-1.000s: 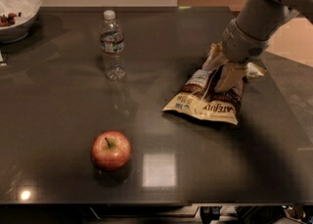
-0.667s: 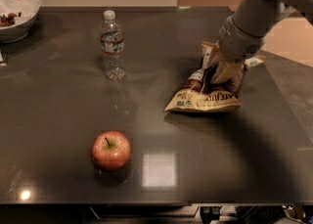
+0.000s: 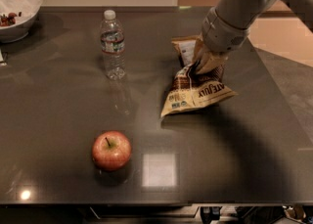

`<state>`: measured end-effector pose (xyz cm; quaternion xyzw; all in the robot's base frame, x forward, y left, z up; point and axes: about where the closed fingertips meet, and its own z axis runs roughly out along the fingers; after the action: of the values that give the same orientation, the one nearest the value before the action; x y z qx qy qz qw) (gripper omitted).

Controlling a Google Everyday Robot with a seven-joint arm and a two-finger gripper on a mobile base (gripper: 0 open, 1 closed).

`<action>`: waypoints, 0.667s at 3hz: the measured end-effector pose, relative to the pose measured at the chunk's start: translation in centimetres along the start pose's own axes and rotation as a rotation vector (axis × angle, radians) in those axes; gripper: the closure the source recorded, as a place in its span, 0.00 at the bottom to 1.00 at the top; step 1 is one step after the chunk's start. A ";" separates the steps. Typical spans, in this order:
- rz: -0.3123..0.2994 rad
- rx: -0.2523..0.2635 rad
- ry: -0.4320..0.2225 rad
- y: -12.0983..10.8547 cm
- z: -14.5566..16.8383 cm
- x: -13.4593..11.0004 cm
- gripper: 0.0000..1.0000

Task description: Move brown chip bag near water bottle

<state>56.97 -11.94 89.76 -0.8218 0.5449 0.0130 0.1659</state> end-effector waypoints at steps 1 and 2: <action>-0.043 0.024 -0.022 -1.8 -0.1 -2.0 1.00; -0.054 0.032 -0.041 -4.0 0.2 -3.3 1.00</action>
Offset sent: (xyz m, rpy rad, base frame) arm 0.0413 0.0664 0.0243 0.0635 -0.0278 0.0673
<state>59.28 -7.57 91.27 -0.8329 0.5193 0.0168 0.1904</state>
